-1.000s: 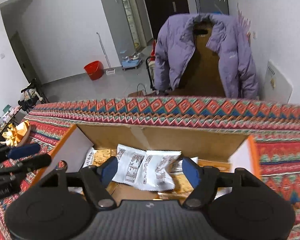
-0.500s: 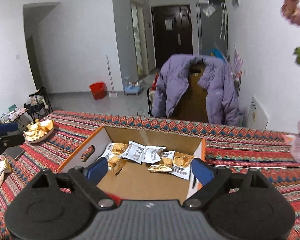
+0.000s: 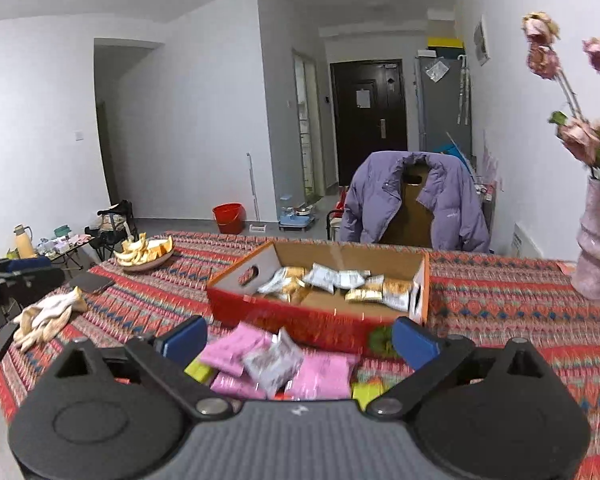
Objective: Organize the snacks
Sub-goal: 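Move both grippers back toward the snack pile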
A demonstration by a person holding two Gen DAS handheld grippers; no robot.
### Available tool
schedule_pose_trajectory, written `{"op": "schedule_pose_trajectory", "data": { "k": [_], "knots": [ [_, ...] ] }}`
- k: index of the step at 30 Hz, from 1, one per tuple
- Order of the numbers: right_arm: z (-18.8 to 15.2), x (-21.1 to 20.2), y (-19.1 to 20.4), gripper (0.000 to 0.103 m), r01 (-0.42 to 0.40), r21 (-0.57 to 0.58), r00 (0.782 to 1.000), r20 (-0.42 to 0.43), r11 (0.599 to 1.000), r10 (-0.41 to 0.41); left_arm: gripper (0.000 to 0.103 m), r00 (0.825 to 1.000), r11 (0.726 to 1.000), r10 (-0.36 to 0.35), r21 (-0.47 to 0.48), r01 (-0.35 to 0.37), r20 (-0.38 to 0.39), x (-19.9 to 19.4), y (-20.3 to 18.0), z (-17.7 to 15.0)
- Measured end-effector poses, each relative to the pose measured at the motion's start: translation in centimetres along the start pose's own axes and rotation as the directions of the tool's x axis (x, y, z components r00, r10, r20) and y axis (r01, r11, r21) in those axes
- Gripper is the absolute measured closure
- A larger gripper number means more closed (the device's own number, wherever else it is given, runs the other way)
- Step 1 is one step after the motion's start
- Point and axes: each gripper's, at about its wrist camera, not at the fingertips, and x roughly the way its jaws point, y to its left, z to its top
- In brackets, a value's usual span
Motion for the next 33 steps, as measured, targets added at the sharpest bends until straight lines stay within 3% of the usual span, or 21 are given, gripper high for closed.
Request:
{"op": "schedule_pose_trajectory", "data": {
  "k": [7, 12, 15, 23, 31, 33],
  "knots": [
    [-6.6, -4.4, 3.9, 0.002, 0.105, -0.083, 0.995, 0.004, 0.991, -0.105, 0.005, 0.997, 0.998, 0.054, 0.024, -0.052, -0.051, -3.9, -1.5, -4.8],
    [-9.9, -5.2, 5.5, 0.002, 0.117, -0.086, 0.993, -0.020, 0.989, -0.119, 0.005, 0.987, 0.998, 0.057, -0.024, -0.061, -0.148, -4.5, -0.4, -7.6],
    [-11.3, -5.0, 6.2, 0.002, 0.125, -0.096, 0.991, -0.032, 0.987, -0.129, 0.005, 0.983, 0.997, 0.073, -0.015, -0.077, -0.166, -4.8, 0.0, -8.4],
    [-12.5, -4.4, 5.8, 0.002, 0.119, -0.038, 0.992, -0.039, 0.992, -0.120, 0.005, 0.980, 0.998, 0.058, 0.007, -0.058, -0.188, -3.1, -0.6, -8.3],
    [-11.4, -2.8, 4.2, 0.002, 0.139, 0.003, 0.989, -0.044, 0.990, -0.138, 0.005, 0.975, 1.000, 0.004, 0.001, -0.004, -0.221, 2.0, -1.8, -6.9],
    [-10.9, -2.1, 3.5, 0.007, 0.134, 0.035, 0.990, -0.034, 0.990, -0.133, 0.005, 0.975, 1.000, -0.012, -0.006, 0.011, -0.220, 3.9, -2.1, -6.4]
  ]
}}
